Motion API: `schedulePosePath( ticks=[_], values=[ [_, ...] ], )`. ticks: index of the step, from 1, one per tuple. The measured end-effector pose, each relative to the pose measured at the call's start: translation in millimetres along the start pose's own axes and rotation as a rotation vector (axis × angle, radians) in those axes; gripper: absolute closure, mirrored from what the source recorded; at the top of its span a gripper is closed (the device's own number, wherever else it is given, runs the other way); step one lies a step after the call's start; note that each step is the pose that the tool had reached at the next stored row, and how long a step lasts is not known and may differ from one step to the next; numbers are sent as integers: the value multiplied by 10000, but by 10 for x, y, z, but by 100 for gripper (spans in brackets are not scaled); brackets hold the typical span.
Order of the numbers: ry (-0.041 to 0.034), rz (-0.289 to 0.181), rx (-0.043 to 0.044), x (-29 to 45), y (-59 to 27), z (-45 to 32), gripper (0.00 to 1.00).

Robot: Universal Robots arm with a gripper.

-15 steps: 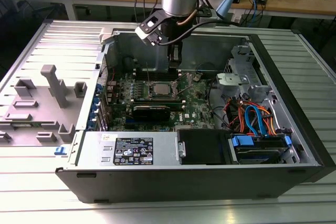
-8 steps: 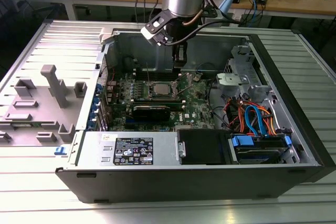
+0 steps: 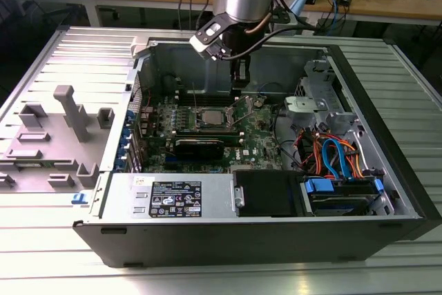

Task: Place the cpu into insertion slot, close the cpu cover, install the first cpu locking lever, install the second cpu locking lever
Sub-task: 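Close the cpu cover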

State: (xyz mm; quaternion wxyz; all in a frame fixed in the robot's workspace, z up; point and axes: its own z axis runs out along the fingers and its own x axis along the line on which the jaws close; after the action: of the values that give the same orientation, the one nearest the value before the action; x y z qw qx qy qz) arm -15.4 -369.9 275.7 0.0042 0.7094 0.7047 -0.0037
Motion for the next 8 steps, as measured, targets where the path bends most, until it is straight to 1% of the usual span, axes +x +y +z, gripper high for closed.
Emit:
schedulePosePath(
  ticks=[8],
  values=[
    [0,0,0,1,59,0,89]
  ],
)
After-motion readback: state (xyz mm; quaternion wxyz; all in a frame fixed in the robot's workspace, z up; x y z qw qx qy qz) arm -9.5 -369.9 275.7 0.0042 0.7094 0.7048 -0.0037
